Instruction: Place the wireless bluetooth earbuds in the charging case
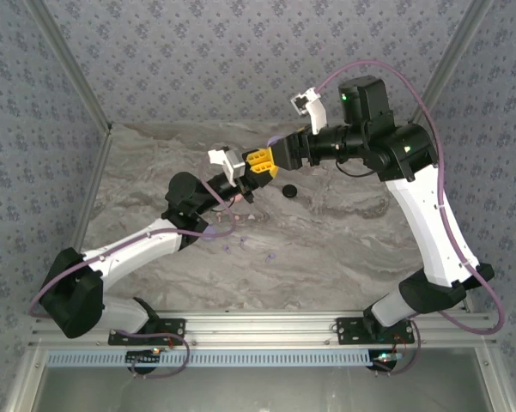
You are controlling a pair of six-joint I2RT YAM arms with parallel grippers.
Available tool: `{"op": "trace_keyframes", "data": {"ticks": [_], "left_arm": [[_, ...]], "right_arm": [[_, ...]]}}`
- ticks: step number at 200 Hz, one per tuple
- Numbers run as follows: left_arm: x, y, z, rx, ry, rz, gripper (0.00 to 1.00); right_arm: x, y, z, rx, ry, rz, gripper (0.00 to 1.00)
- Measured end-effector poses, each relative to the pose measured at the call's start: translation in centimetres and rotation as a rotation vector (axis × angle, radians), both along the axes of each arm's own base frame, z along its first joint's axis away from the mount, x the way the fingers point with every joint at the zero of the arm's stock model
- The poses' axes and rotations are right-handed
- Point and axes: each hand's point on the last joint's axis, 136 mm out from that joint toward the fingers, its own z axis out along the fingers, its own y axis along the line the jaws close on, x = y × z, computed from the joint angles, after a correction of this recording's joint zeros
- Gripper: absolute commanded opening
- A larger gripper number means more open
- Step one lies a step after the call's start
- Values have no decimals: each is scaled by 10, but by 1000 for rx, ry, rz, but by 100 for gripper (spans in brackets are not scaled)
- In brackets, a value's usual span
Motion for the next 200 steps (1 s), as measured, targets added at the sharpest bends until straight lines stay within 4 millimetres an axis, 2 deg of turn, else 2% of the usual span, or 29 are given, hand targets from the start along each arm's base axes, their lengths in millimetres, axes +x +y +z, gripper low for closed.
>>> {"op": "trace_keyframes", "data": {"ticks": [62, 112, 148, 200], "left_arm": [[3, -2, -3, 6, 11, -1, 0], [4, -2, -4, 5, 21, 1, 0], [3, -3, -3, 4, 17, -4, 0], [3, -3, -3, 3, 17, -4, 0]], "right_arm": [[1, 3, -1, -2, -8, 8, 78], [7, -3, -4, -34, -26, -34, 88], [9, -12, 0, -46, -54, -75, 87], [5, -15, 0, -45, -53, -76, 77]]}}
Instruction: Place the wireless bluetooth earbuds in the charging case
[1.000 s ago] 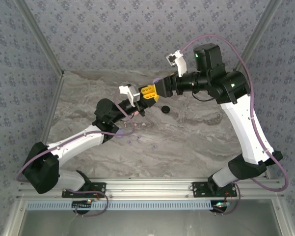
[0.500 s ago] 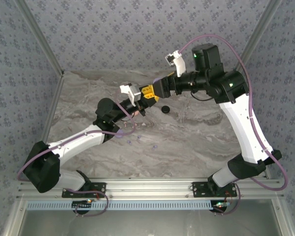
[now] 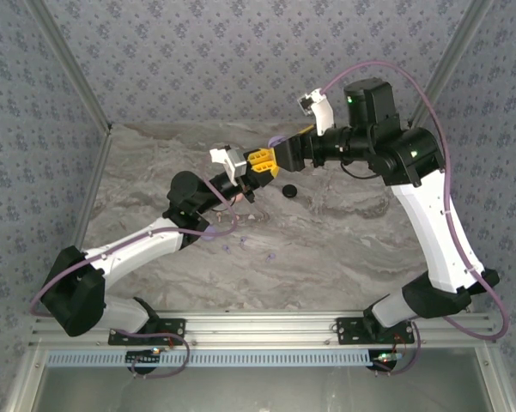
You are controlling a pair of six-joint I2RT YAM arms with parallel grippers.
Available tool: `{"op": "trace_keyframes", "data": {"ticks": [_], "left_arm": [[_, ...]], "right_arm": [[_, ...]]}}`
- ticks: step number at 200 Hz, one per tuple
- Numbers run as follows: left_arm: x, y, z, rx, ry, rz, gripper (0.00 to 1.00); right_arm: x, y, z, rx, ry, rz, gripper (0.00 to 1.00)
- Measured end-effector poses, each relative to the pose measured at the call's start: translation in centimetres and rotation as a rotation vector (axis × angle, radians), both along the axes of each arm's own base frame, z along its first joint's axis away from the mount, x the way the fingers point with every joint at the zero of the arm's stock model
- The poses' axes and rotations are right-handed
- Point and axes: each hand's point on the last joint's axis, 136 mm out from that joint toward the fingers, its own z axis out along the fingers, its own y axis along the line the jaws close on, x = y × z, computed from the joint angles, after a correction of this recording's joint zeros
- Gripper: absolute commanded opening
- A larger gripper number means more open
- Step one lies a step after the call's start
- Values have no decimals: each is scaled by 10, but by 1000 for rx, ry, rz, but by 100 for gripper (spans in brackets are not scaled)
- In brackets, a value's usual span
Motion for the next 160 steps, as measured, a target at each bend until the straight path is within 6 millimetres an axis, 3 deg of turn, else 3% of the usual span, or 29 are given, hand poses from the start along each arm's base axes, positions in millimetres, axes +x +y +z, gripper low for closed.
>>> {"op": "trace_keyframes", "data": {"ticks": [72, 160], "left_arm": [[0, 0, 0, 0, 0, 0, 0], [3, -2, -5, 8, 9, 0, 0]], "right_arm": [[-3, 4, -5, 8, 24, 27, 70], [-4, 8, -2, 22, 17, 45, 69]]}}
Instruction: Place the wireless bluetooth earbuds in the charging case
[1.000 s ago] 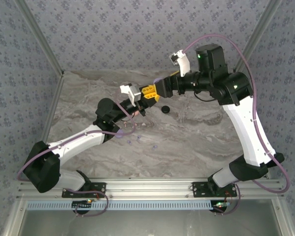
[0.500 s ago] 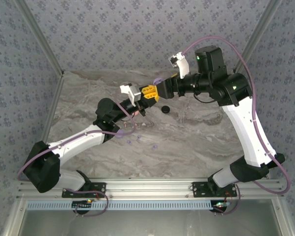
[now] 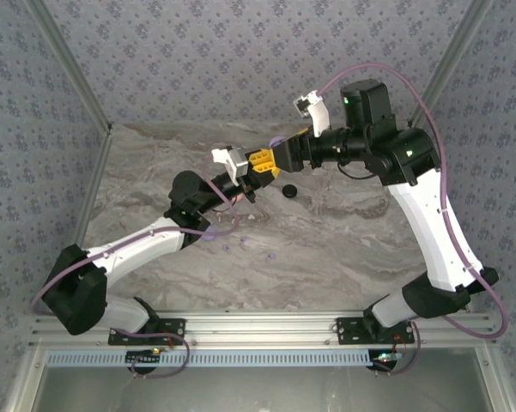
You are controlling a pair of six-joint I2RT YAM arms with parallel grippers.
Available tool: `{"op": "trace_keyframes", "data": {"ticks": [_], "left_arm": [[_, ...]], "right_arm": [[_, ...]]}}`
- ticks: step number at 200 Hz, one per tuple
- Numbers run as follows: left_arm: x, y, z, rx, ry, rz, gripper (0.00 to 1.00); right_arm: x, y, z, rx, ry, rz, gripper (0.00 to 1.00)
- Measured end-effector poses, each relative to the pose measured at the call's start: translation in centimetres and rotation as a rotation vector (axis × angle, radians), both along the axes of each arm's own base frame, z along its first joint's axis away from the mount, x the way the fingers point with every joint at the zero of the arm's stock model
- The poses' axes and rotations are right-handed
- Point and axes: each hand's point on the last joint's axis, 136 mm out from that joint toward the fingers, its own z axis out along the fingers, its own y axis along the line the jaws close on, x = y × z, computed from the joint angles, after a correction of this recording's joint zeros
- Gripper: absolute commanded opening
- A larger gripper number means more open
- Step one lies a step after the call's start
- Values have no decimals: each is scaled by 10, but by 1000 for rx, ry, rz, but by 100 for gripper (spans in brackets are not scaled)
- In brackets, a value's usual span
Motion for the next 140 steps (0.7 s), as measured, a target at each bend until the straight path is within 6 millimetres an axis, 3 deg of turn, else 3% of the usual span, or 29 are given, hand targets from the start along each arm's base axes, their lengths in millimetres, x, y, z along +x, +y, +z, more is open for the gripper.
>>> {"op": "trace_keyframes", "data": {"ticks": [140], "left_arm": [[0, 0, 0, 0, 0, 0, 0]], "right_arm": [[1, 4, -3, 0, 12, 13, 70]]}}
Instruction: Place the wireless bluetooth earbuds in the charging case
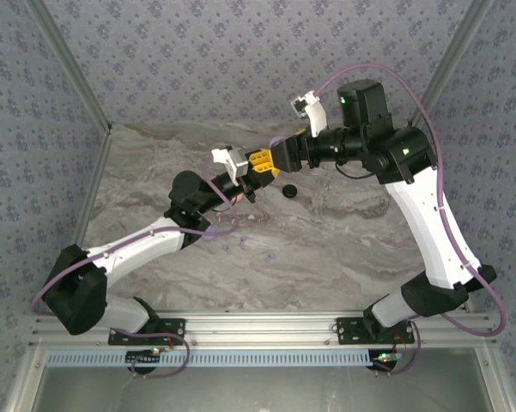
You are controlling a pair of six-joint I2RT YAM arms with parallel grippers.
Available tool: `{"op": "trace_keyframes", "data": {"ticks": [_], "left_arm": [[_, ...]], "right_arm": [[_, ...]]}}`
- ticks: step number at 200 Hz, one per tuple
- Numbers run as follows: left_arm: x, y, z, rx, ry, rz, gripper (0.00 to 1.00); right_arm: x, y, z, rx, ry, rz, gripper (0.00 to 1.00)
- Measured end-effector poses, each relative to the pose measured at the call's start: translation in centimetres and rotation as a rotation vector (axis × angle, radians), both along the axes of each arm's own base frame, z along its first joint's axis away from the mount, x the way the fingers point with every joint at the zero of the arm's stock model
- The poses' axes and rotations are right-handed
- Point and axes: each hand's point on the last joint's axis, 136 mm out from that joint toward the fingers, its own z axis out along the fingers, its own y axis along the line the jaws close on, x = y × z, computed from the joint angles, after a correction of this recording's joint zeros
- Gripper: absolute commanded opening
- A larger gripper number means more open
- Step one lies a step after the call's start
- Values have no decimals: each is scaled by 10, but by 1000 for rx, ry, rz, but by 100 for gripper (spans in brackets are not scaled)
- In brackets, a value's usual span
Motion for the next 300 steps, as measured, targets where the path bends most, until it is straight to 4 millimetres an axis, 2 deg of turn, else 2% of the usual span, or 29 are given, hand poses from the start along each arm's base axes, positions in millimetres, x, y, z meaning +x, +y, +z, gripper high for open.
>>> {"op": "trace_keyframes", "data": {"ticks": [82, 107, 135, 161, 179, 197, 224, 251, 279, 300], "left_arm": [[1, 0, -1, 5, 2, 2, 0], [4, 2, -9, 20, 21, 27, 0], [7, 19, -32, 38, 78, 78, 0], [26, 48, -61, 38, 174, 164, 0], [37, 71, -80, 36, 234, 234, 0], [38, 86, -94, 36, 272, 276, 0], [30, 99, -103, 38, 299, 307, 0], [22, 111, -111, 43, 319, 340, 0], [19, 119, -115, 46, 332, 375, 0], [19, 122, -114, 47, 332, 387, 0]], "right_arm": [[3, -5, 1, -9, -15, -28, 73], [4, -24, -5, -34, -43, -106, 76], [5, -49, -29, -80, -50, -207, 76], [14, -62, -74, -150, 9, -285, 74], [22, -62, -121, -213, 94, -320, 72], [22, -58, -176, -293, 192, -336, 71], [7, -42, -257, -402, 350, -329, 69], [-20, -19, -321, -492, 476, -286, 70], [-35, 5, -359, -598, 480, -247, 72], [-35, 13, -380, -671, 463, -240, 72]]}}
